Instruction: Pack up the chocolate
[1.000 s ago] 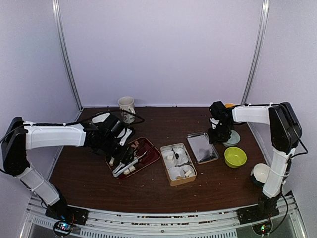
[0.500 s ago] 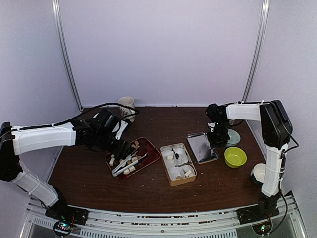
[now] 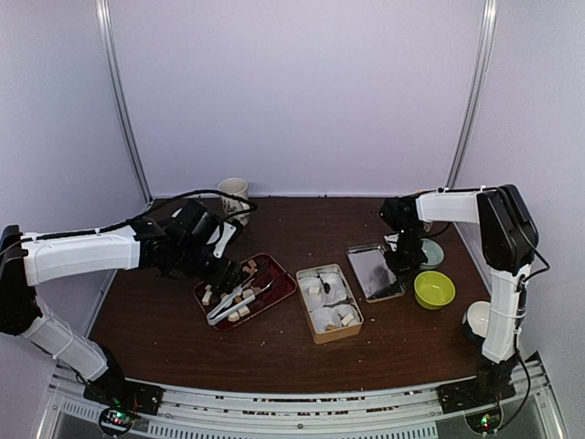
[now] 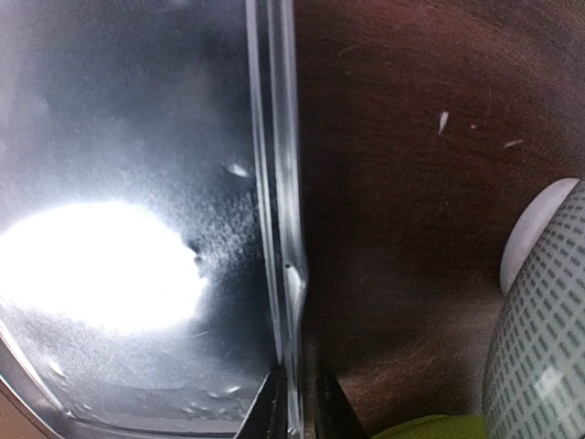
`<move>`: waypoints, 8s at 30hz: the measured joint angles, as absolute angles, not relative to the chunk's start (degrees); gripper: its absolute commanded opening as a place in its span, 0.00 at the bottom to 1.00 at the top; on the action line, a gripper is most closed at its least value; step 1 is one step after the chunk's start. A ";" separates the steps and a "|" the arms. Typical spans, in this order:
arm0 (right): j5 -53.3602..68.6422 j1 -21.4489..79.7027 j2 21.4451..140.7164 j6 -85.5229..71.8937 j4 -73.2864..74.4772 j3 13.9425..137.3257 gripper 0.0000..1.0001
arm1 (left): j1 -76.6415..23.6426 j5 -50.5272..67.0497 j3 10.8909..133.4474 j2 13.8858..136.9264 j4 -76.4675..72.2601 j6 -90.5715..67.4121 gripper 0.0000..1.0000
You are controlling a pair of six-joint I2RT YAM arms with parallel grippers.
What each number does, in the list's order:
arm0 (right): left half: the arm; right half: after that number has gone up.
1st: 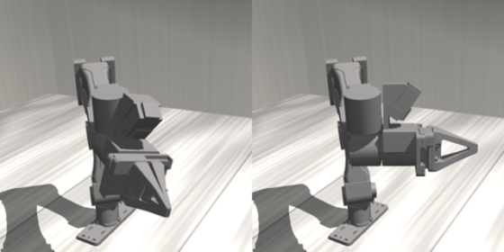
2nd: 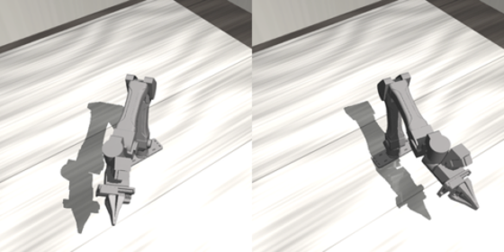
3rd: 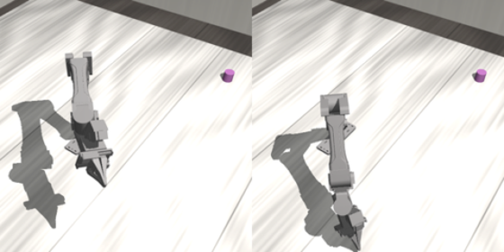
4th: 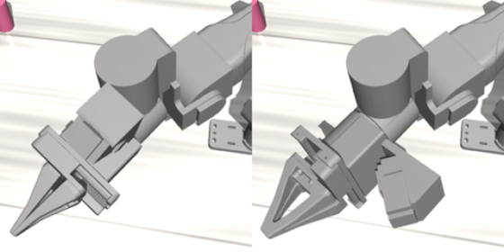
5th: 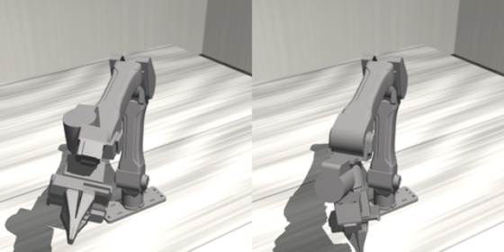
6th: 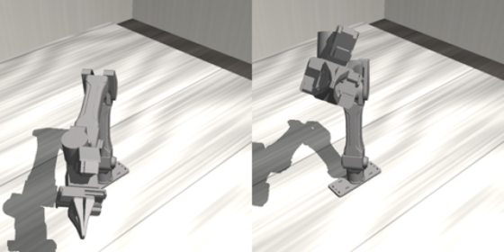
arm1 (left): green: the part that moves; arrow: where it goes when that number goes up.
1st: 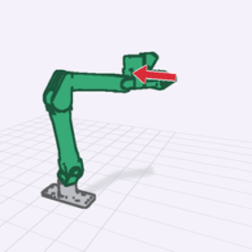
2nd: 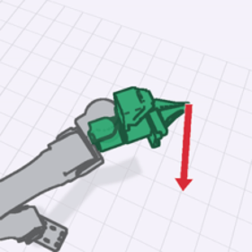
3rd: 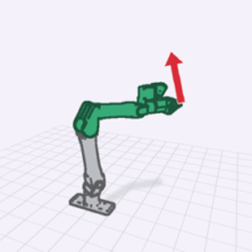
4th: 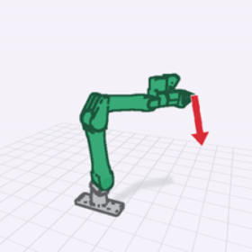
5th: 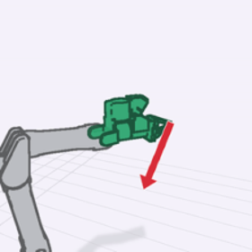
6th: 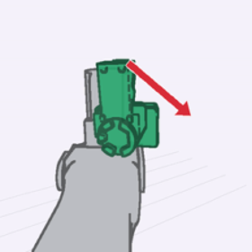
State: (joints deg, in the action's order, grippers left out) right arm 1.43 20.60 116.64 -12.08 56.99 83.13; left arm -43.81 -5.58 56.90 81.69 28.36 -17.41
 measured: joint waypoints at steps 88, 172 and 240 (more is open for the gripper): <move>11.07 46.78 81.30 -11.03 22.81 63.35 0.38 | -43.81 26.83 57.71 88.60 -10.63 -43.24 0.06; -25.23 70.85 57.80 19.44 -13.72 47.03 0.00 | -37.15 15.84 56.71 66.96 2.24 -46.68 0.73; 52.47 37.28 67.29 -23.92 0.64 50.98 0.85 | -31.44 65.21 42.33 93.95 -77.95 -86.28 0.00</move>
